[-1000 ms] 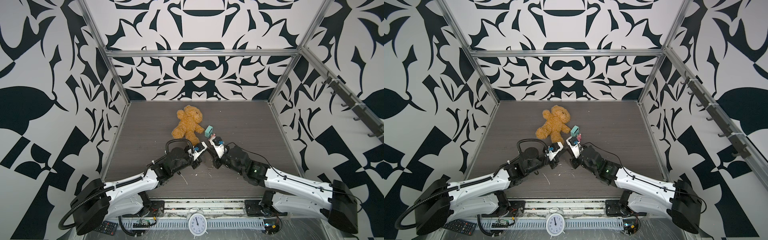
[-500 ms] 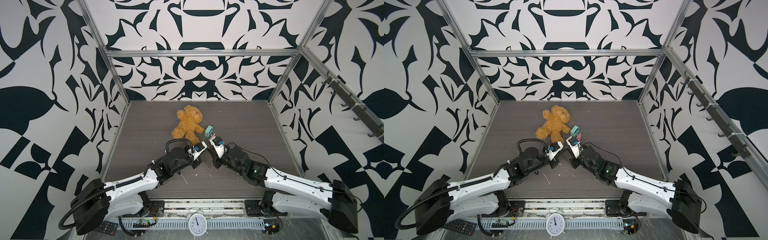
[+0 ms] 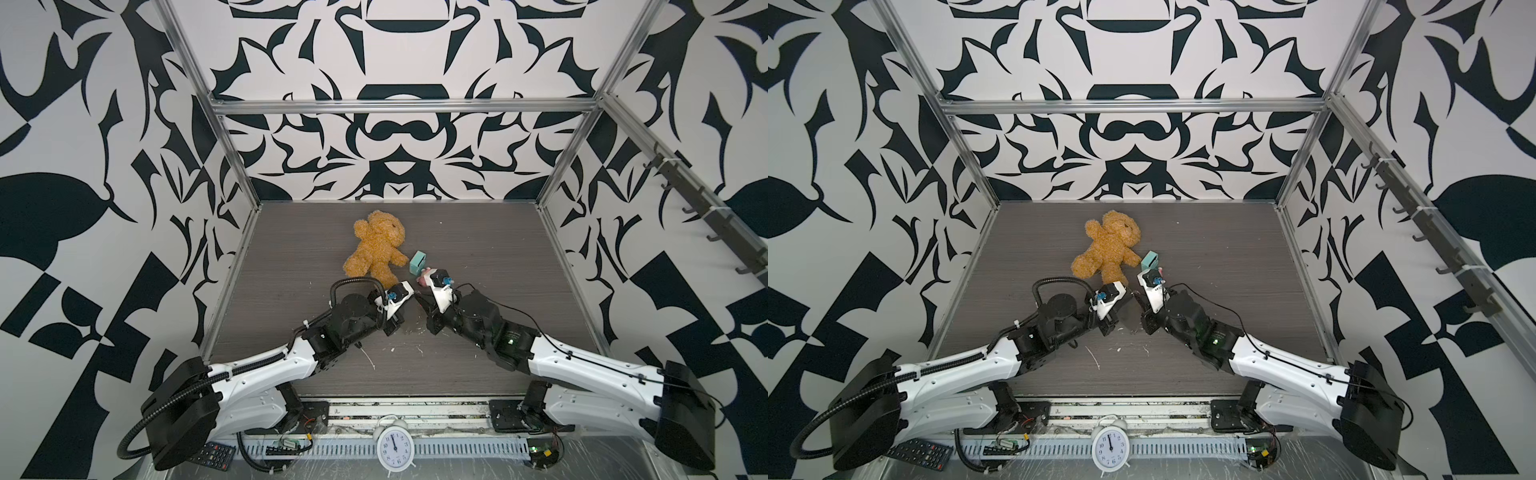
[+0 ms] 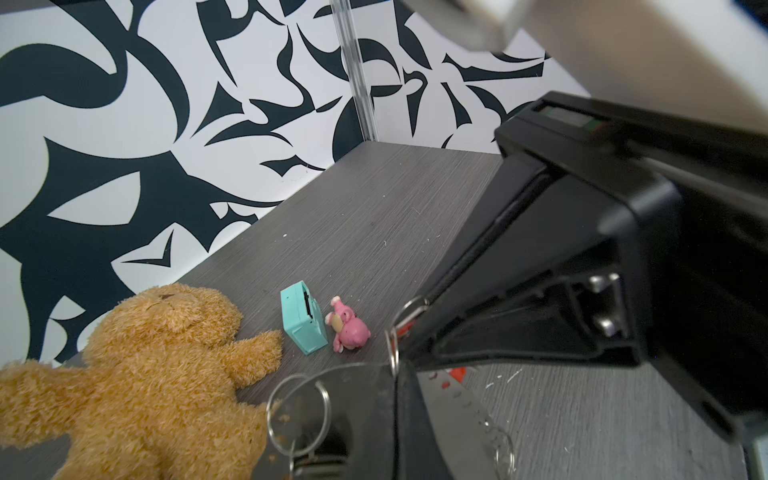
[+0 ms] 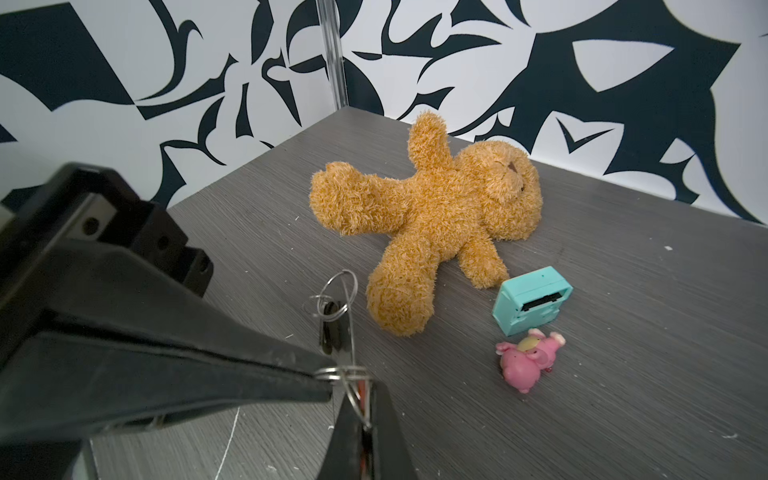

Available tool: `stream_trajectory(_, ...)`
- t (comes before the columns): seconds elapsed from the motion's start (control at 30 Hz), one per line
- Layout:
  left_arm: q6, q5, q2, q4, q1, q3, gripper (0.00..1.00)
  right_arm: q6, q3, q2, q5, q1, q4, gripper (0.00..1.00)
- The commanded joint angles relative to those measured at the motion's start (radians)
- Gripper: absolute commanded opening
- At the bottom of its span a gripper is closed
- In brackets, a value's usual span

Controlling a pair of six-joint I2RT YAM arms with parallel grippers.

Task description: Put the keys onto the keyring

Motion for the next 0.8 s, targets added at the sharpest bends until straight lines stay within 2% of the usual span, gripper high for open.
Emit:
stream_trajectory(0.0,0.005,0.007,-0.015,0.035,0.001,-0.008,0.00,0.076,-0.003,0.004,0.078,-0.066,0.021,0.00)
stream_trajectory(0.13,0.004,0.009,-0.014,0.042,0.001,-0.013,0.00,0.099,-0.003,0.011,0.025,-0.093,0.017,0.00)
stream_trajectory(0.63,0.003,0.013,-0.013,0.041,0.001,-0.010,0.00,0.053,0.002,0.000,-0.068,-0.091,0.039,0.00)
stream_trajectory(0.77,0.002,0.009,-0.011,0.042,0.001,-0.008,0.16,0.041,0.000,-0.017,-0.068,-0.087,0.037,0.00)
